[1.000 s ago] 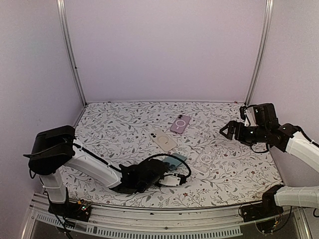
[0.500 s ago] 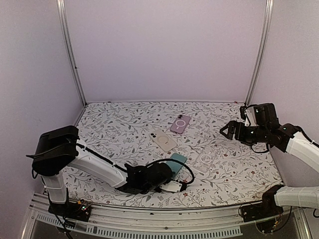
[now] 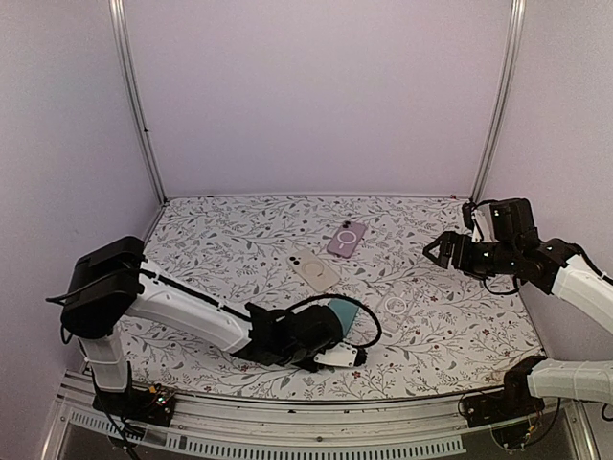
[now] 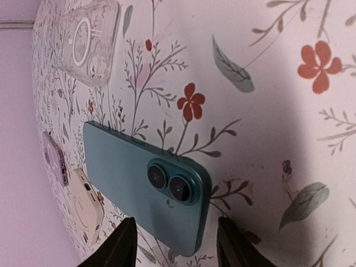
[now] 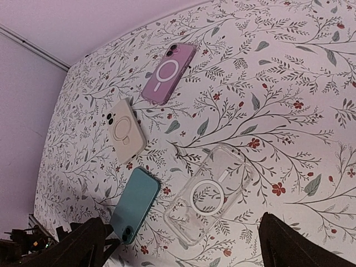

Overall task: Take the phone out of the phone case
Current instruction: Place the phone at the center of the board.

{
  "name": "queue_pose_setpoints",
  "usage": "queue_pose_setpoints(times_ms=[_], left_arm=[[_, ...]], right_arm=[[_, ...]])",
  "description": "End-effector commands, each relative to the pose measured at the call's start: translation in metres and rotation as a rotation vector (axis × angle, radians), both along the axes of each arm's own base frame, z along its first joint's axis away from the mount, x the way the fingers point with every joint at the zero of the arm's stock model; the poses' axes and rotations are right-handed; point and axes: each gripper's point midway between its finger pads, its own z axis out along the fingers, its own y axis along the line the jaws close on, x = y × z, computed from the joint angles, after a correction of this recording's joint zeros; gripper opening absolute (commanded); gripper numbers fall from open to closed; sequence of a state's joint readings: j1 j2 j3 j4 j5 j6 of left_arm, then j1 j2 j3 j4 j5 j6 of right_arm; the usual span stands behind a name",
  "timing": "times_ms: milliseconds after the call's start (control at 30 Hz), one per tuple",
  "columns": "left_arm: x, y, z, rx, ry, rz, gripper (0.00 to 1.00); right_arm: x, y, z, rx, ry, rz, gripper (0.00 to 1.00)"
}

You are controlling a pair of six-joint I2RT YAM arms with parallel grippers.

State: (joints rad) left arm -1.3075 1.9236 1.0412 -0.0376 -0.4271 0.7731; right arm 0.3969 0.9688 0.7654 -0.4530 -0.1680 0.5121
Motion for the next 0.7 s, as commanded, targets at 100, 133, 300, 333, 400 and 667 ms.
queue_pose_setpoints(times_ms=[100,133,300,333,400,667], left_arm=[[-0.016,0.011,0.004,-0.023,0.259,0.055,0.59],[-0.013,0.010,0.011,-0.049,0.275,0.073,0.59],[0.014,0.011,0.067,-0.285,0.377,0.202,0.69],[0.020,0.015,0.077,-0.323,0.379,0.223,0.70],[0.031,0.026,0.092,-0.379,0.377,0.268,0.74],[0.068,0.078,0.131,-0.568,0.395,0.477,0.99]], right_arm=[[-0.002,0.002,0.005,0.016,-0.011,0.018,0.99],[-0.002,0.003,0.006,0.020,-0.014,0.022,0.99],[0.001,0.015,0.014,0.046,-0.039,0.086,0.99],[0.003,0.018,0.016,0.048,-0.050,0.103,0.99],[0.007,0.025,0.020,0.064,-0.066,0.133,0.99],[0.028,0.064,0.033,0.046,-0.112,0.242,0.99]])
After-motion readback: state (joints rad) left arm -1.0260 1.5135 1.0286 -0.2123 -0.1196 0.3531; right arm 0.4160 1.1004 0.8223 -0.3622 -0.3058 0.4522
